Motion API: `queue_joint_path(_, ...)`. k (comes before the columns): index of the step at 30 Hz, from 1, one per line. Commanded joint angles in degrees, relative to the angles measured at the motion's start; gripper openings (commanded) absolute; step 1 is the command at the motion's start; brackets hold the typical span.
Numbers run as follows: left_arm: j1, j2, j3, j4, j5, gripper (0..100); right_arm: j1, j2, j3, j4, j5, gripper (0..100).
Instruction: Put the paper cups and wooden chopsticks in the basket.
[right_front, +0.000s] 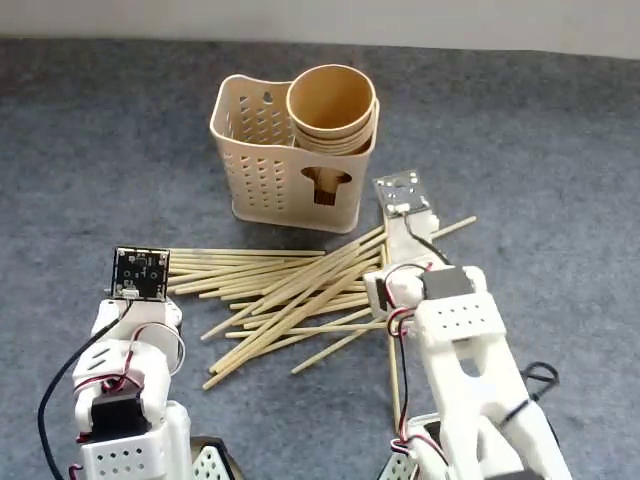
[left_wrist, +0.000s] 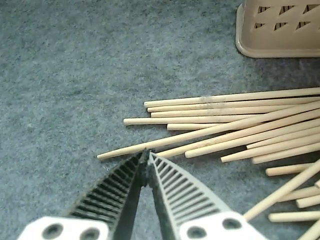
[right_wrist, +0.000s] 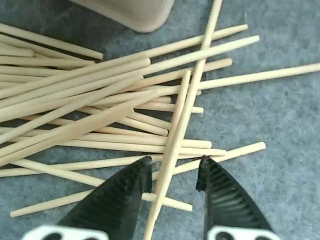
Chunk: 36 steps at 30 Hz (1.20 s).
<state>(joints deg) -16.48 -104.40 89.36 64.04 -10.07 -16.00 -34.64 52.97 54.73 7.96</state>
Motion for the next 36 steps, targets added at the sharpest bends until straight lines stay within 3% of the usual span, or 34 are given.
queue_joint_path(1,-0.75,-0.48,-0.22,-0.70,-0.79,0,-0.84,5.05,-3.03,-3.03,-0.62,15.9)
queue_joint_path(6,-0.75,-0.48,-0.13,-0.70,-0.79,0,-0.75,10.24,-3.56,-4.62,-0.44,15.6)
queue_joint_path(12,-0.75,-0.48,-0.13,-0.70,-0.79,0,2.59,11.91,-3.56,-6.29,-0.26,3.3)
queue_joint_path(19,-0.75,-0.48,-0.13,-0.70,-0.79,0,3.38,4.35,-3.03,-5.76,-0.26,0.5)
queue_joint_path(23,-0.75,-0.48,0.48,-1.05,-0.88,0,6.11,-1.36,-3.38,-0.13,0.00,0.5)
queue_joint_path(36,-0.75,-0.48,0.66,-1.05,-0.88,0,20.88,-5.05,-3.12,15.69,15.56,0.5)
